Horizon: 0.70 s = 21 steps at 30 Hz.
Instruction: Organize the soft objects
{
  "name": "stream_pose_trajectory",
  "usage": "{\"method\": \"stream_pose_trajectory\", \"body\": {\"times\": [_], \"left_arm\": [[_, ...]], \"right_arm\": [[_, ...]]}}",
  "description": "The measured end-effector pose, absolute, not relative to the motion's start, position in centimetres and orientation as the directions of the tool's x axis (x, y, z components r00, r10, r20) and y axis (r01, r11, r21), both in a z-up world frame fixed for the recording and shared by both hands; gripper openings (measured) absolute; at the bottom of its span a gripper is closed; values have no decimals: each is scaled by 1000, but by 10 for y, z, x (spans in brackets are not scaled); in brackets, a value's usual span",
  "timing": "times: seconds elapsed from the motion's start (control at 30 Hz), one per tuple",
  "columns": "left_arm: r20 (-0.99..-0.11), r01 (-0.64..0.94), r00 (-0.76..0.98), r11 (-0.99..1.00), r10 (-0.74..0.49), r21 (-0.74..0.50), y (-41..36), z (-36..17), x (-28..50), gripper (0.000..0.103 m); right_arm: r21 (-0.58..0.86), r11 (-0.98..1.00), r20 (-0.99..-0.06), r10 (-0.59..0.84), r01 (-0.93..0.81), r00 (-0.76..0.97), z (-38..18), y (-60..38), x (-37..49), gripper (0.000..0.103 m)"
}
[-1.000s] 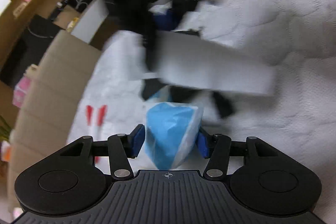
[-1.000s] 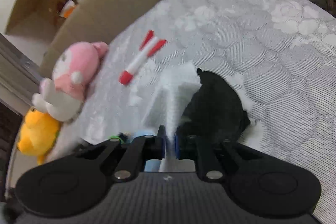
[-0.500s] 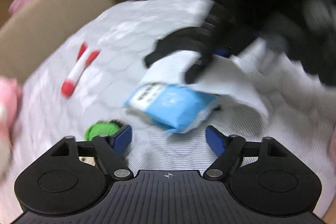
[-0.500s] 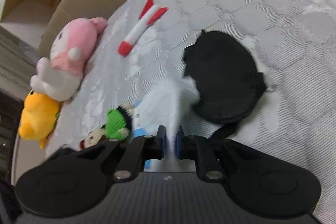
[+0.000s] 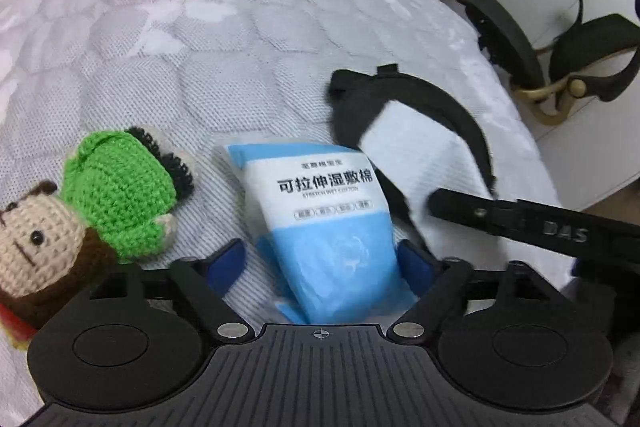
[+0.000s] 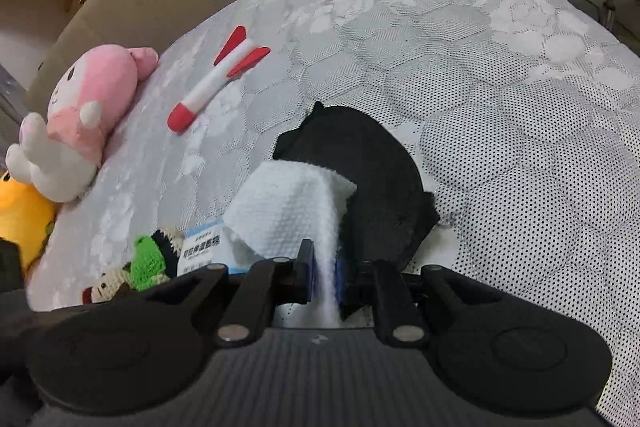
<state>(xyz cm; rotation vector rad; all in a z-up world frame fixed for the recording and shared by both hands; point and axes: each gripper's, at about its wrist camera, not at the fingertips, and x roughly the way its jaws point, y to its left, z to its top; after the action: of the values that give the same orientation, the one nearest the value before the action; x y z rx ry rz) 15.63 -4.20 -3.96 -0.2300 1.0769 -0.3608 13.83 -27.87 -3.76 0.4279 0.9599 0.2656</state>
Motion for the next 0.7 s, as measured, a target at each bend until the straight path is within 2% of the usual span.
{"method": "stream_pose_trajectory", "body": {"times": [0.03, 0.07, 0.1, 0.13, 0.17, 0.23, 0.3, 0.4, 0.47, 0.53, 0.7], "left_arm": [[-815, 188, 434, 923, -385, -336, -43, -40, 157, 68], [-812, 229, 452, 928, -370, -295, -45, -36, 156, 67], [-809, 297, 488, 934, -328, -200, -50, -32, 148, 66], [-800, 359, 525, 928, -290, -101, -56, -27, 140, 61], [-786, 415, 564, 910, -253, 5, -61, -22, 131, 61], [-718, 526, 675, 793, -170, 307, -81, -23, 110, 61], [-661, 576, 736, 648, -145, 499, -97, -31, 90, 61], [-653, 617, 740, 549, -161, 564, -114, -44, 74, 62], [-639, 612, 752, 531, -161, 587, -119, -49, 67, 67], [-646, 616, 745, 543, -165, 571, -120, -48, 66, 71], [-673, 602, 717, 648, -181, 467, -102, -25, 68, 72]], "right_arm": [[466, 884, -730, 403, -29, 553, -38, -280, 139, 14], [467, 884, -726, 404, -32, 557, -36, -281, 138, 14], [468, 883, -722, 406, -36, 560, -35, -280, 139, 14], [473, 880, -715, 412, -43, 565, -32, -280, 138, 14], [486, 872, -701, 427, -56, 571, -27, -279, 136, 14], [519, 850, -667, 470, -92, 578, -17, -277, 132, 14], [571, 810, -625, 533, -131, 570, -9, -271, 129, 14], [670, 722, -568, 648, -173, 508, -9, -257, 129, 13], [690, 702, -565, 676, -179, 472, -14, -247, 130, 13], [667, 725, -598, 659, -173, 456, -21, -241, 130, 13], [615, 784, -676, 581, -88, 454, -35, -256, 136, 14]]}}
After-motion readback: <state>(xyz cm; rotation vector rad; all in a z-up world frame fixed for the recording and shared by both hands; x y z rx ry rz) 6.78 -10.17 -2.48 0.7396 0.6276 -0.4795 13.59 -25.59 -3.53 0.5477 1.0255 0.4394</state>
